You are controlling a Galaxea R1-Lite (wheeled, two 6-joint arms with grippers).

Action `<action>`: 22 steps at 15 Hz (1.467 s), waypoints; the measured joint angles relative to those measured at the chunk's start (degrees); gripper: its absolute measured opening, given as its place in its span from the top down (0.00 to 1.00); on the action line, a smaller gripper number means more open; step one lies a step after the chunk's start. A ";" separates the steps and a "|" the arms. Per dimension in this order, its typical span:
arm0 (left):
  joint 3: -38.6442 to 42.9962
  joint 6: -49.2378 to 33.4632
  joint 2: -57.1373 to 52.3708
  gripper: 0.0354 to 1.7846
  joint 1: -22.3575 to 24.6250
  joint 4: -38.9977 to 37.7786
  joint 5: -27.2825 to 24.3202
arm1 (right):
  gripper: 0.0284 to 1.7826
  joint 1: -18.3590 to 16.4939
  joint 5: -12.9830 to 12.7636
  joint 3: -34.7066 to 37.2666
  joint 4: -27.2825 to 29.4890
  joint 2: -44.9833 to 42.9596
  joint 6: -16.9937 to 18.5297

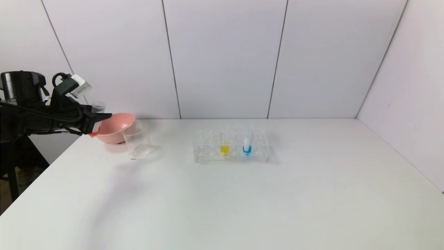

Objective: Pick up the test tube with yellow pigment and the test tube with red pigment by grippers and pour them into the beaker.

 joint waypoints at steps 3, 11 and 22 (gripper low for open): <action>-3.47 5.21 1.05 0.74 0.57 5.85 -5.08 | 0.05 0.00 0.01 0.00 0.00 0.00 0.00; -12.29 16.01 2.97 0.74 0.66 21.53 -8.03 | 0.05 0.00 0.00 0.00 0.00 0.00 0.00; -27.93 35.55 8.28 0.74 1.57 45.01 -7.12 | 0.05 0.00 0.01 0.00 0.00 0.00 0.00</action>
